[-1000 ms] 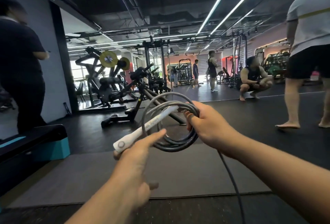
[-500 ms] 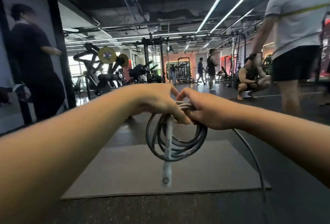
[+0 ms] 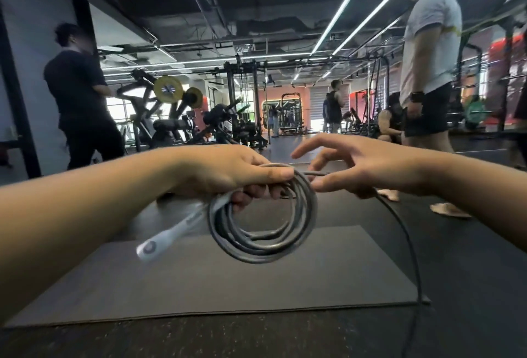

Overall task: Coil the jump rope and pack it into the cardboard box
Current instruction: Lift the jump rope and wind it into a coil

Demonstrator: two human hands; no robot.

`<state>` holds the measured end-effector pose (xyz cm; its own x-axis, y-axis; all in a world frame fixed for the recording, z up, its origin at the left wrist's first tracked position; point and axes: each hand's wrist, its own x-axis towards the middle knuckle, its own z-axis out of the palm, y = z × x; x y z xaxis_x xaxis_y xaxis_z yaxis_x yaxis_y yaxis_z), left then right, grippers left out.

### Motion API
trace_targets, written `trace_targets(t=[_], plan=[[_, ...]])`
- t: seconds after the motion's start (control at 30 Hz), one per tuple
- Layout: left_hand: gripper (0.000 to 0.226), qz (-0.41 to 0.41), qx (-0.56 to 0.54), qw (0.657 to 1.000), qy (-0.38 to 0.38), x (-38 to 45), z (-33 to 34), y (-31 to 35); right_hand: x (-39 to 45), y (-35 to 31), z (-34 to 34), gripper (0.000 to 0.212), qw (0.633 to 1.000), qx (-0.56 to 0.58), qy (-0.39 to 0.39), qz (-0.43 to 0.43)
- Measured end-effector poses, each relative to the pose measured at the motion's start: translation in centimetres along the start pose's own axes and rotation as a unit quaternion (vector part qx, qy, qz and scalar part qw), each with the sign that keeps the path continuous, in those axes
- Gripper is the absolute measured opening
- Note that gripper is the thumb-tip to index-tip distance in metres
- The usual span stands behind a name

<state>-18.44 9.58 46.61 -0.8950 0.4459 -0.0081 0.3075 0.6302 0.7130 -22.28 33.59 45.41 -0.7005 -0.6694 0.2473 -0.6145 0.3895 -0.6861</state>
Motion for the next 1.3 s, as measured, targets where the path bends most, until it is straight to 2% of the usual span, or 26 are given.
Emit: trace_targets(t=[0.1, 0.2, 0.3, 0.37, 0.47, 0.6, 0.63, 0.7, 0.77, 0.83, 0.9, 0.97, 1.03, 1.17, 1.27, 1.3], plan=[[0.036, 0.014, 0.012, 1.0, 0.005, -1.4, -1.9, -0.7, -1.1, 1.4, -1.4, 0.025, 0.998, -0.041, 0.051, 0.014], [0.033, 0.022, -0.054, 0.998, 0.026, -2.7, -3.5, -1.6, -2.0, 3.2, -2.2, 0.045, 0.992, -0.049, 0.11, 0.042], [0.037, 0.072, -0.217, 0.969, 0.091, -2.6, -3.4, -2.5, -2.3, 4.5, -1.9, 0.053, 0.985, -0.012, 0.166, 0.042], [0.041, 0.116, -0.341, 0.921, 0.145, -1.9, -2.6, -2.5, -2.0, 5.1, -1.0, 0.051, 0.983, 0.023, 0.18, 0.041], [0.041, 0.169, -0.491, 0.824, 0.225, -0.3, -0.9, -1.7, -1.0, 5.9, 1.2, 0.047, 0.975, 0.126, 0.181, 0.034], [0.042, 0.195, -0.628, 0.69, 0.303, 2.2, 1.9, -0.1, 0.8, 6.2, 4.9, 0.021, 0.961, 0.236, 0.147, 0.003], [0.045, 0.186, -0.648, 0.662, 0.327, 2.9, 2.4, 0.2, 1.1, 6.1, 5.8, 0.027, 0.959, 0.25, 0.135, -0.004], [0.049, 0.16, -0.674, 0.614, 0.378, 4.1, 3.4, 0.9, 1.9, 5.6, 7.3, 0.051, 0.954, 0.279, 0.106, -0.028], [0.051, 0.135, -0.685, 0.578, 0.423, 5.0, 4.3, 1.4, 2.5, 4.5, 8.3, 0.058, 0.932, 0.345, 0.092, -0.064], [0.053, 0.093, -0.666, 0.581, 0.458, 5.4, 5.4, 1.7, 3.1, 3.3, 8.7, 0.051, 0.903, 0.406, 0.096, -0.106], [0.057, 0.047, -0.633, 0.618, 0.465, 5.7, 6.3, 1.3, 3.4, 2.0, 8.8, 0.049, 0.888, 0.424, 0.129, -0.125], [0.068, 0.015, -0.604, 0.659, 0.448, 6.1, 7.0, 0.5, 3.6, 1.1, 8.7, 0.033, 0.882, 0.418, 0.183, -0.115], [0.069, 0.002, -0.573, 0.688, 0.445, 6.6, 7.3, -0.4, 3.8, 0.5, 8.7, 0.02, 0.883, 0.403, 0.225, -0.085], [0.045, -0.03, -0.531, 0.716, 0.453, 7.0, 7.8, -0.8, 4.5, 0.4, 8.9, 0.021, 0.879, 0.365, 0.303, -0.046], [0.026, -0.076, -0.491, 0.764, 0.412, 6.2, 7.9, -1.3, 5.2, 1.0, 8.1, 0.032, 0.88, 0.308, 0.362, -0.028], [0.032, -0.096, -0.476, 0.78, 0.395, 5.8, 7.8, -1.4, 5.3, 1.2, 7.8, 0.034, 0.889, 0.274, 0.366, -0.023]])
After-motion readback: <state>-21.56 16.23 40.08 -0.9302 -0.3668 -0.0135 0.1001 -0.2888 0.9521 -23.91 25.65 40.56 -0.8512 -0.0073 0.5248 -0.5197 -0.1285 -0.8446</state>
